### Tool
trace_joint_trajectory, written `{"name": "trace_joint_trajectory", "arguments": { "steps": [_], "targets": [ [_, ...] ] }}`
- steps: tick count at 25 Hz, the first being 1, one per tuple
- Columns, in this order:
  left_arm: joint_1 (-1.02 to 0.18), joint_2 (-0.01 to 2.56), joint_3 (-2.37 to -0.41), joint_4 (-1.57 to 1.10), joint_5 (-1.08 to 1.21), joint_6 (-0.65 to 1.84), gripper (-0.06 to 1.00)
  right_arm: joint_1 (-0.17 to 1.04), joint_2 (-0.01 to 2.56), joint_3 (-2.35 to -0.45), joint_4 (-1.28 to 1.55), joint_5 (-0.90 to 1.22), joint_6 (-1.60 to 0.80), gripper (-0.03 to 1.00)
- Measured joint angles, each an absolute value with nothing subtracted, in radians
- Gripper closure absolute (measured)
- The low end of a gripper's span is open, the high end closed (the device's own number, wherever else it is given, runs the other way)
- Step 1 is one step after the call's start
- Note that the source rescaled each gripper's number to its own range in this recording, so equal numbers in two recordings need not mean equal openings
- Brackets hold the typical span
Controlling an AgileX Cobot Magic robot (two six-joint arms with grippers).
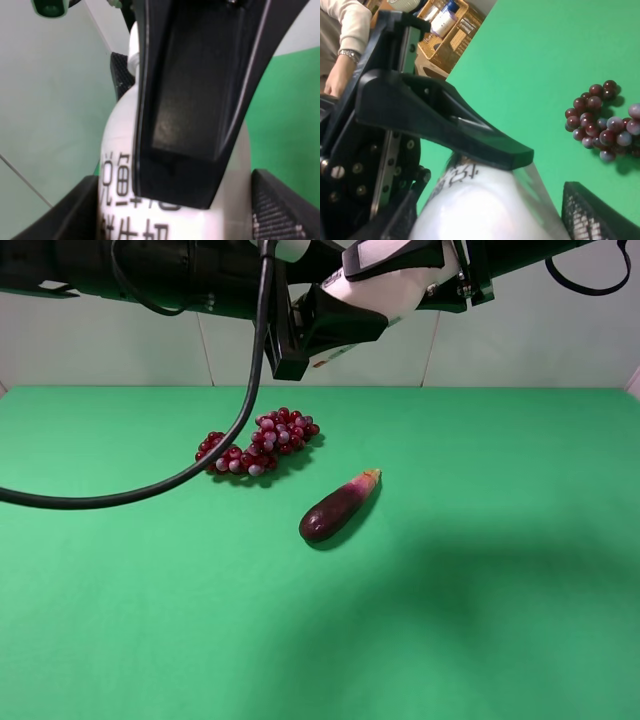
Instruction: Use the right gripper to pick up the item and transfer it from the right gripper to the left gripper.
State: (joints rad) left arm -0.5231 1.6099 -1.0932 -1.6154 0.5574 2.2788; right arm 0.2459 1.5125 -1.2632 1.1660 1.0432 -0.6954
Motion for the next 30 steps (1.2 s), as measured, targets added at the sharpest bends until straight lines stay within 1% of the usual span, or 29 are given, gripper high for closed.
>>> {"name": "trace_joint_trajectory", "arguments": {
  "steps": [1, 2, 3, 5, 6, 8, 10, 12, 14, 18, 22, 30],
  "targets": [
    [-0.523, 1.61, -1.093, -1.615, 0.557, 2.279, 0.8, 0.246, 1.513, -1.263, 1.166, 1.043, -0.692, 0.95],
    [-0.523, 1.61, -1.093, -1.613, 0.557, 2.28, 0.8, 0.246, 1.513, -1.263, 1.167, 1.042, -0.686, 0.88],
    [-0.523, 1.61, -1.093, -1.605, 0.553, 2.281, 0.8, 0.246, 1.513, -1.263, 1.177, 1.04, -0.674, 0.76],
    [-0.523, 1.616, -1.093, -1.586, 0.542, 2.283, 0.8, 0.246, 1.508, -1.263, 1.194, 1.034, -0.666, 0.41],
    [-0.523, 1.618, -1.093, -1.581, 0.535, 2.283, 0.8, 0.246, 1.506, -1.263, 1.198, 1.034, -0.665, 0.29],
    [-0.523, 1.619, -1.093, -1.578, 0.53, 2.283, 0.8, 0.246, 1.504, -1.263, 1.203, 1.034, -0.662, 0.17],
    [-0.523, 1.619, -1.093, -1.577, 0.527, 2.283, 0.8, 0.246, 1.504, -1.263, 1.204, 1.034, -0.661, 0.13],
    [-0.523, 1.619, -1.093, -1.575, 0.527, 2.283, 0.8, 0.246, 1.504, -1.263, 1.204, 1.034, -0.661, 0.13],
    [-0.523, 1.619, -1.093, -1.575, 0.527, 2.283, 0.8, 0.246, 1.504, -1.264, 1.2, 1.033, -0.661, 0.1],
    [-0.523, 1.619, -1.093, -1.575, 0.527, 2.283, 0.8, 0.225, 1.504, -1.264, 1.181, 1.028, -0.658, 0.09],
    [-0.523, 1.619, -1.093, -1.575, 0.523, 2.283, 0.8, 0.158, 1.498, -1.264, 1.177, 1.028, -0.654, 0.09],
    [-0.523, 1.619, -1.093, -1.553, 0.502, 2.283, 0.8, -0.026, 1.439, -1.264, 1.175, 1.018, -0.651, 0.09]
  ]
}}
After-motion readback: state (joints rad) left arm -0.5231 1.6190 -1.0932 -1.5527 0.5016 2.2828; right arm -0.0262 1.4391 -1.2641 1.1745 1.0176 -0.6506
